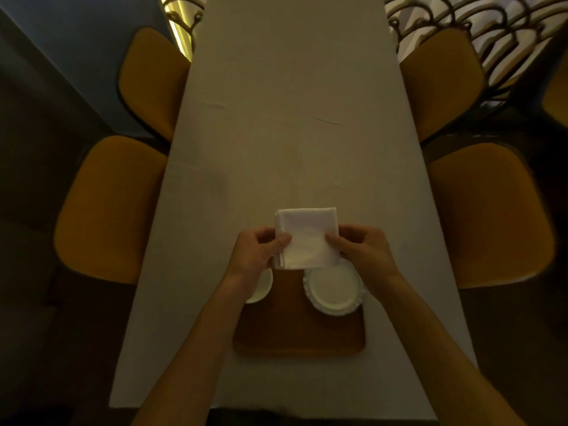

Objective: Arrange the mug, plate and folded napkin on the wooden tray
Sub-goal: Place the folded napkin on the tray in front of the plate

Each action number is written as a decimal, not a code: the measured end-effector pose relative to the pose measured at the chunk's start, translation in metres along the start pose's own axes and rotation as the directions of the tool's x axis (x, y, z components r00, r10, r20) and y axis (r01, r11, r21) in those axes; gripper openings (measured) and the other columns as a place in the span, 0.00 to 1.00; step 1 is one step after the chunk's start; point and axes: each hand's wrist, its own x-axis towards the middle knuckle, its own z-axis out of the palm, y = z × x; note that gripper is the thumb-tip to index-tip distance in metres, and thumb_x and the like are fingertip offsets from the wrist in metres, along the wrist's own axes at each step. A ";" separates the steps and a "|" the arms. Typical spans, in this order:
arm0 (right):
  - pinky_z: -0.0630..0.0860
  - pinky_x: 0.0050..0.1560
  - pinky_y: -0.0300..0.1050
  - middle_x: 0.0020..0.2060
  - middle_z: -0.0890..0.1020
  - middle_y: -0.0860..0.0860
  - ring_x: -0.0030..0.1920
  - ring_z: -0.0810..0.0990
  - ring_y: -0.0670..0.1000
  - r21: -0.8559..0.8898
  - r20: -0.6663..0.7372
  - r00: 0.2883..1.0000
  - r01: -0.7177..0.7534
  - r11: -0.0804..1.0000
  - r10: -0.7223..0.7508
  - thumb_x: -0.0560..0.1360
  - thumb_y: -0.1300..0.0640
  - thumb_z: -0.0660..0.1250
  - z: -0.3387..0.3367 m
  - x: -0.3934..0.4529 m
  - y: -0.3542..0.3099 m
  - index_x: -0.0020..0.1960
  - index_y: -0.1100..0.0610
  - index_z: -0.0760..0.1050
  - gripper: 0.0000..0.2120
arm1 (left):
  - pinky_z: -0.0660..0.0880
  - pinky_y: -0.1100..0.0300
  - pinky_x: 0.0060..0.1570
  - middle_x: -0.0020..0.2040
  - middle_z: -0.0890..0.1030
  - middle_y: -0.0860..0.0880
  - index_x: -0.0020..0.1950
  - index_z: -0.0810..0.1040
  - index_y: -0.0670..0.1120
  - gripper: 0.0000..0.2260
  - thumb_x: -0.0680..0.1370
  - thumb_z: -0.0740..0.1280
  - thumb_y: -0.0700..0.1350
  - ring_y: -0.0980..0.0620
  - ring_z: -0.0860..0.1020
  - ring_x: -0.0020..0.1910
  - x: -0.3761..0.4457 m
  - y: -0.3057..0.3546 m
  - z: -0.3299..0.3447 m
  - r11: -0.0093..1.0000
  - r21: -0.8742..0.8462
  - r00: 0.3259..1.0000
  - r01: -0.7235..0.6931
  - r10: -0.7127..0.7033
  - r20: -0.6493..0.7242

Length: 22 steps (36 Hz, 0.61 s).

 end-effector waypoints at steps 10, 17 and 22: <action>0.82 0.41 0.47 0.40 0.86 0.54 0.41 0.85 0.50 -0.036 -0.031 0.999 -0.036 0.999 0.035 0.72 0.62 0.73 0.010 -0.075 0.027 0.47 0.62 0.84 0.05 | 0.80 0.49 0.46 0.45 0.84 0.47 0.50 0.82 0.40 0.09 0.72 0.73 0.42 0.44 0.83 0.48 -0.062 -0.043 -0.017 0.998 0.059 1.000 0.015 -0.013 -0.028; 0.83 0.45 0.52 0.46 0.86 0.56 0.47 0.85 0.55 -0.066 -0.035 0.987 -0.159 0.985 0.157 0.74 0.61 0.71 0.015 -0.107 0.065 0.53 0.61 0.82 0.08 | 0.81 0.49 0.49 0.50 0.84 0.45 0.56 0.81 0.41 0.11 0.74 0.71 0.41 0.47 0.83 0.49 -0.091 -0.085 -0.026 0.992 0.084 0.994 0.097 -0.092 -0.054; 0.83 0.43 0.47 0.47 0.85 0.55 0.48 0.85 0.53 -0.073 -0.044 0.965 -0.261 0.963 0.258 0.75 0.61 0.70 0.016 -0.117 0.095 0.53 0.60 0.82 0.08 | 0.80 0.53 0.46 0.50 0.84 0.41 0.54 0.81 0.39 0.09 0.75 0.70 0.40 0.46 0.82 0.48 -0.090 -0.119 -0.027 0.976 0.161 0.988 0.144 -0.132 -0.083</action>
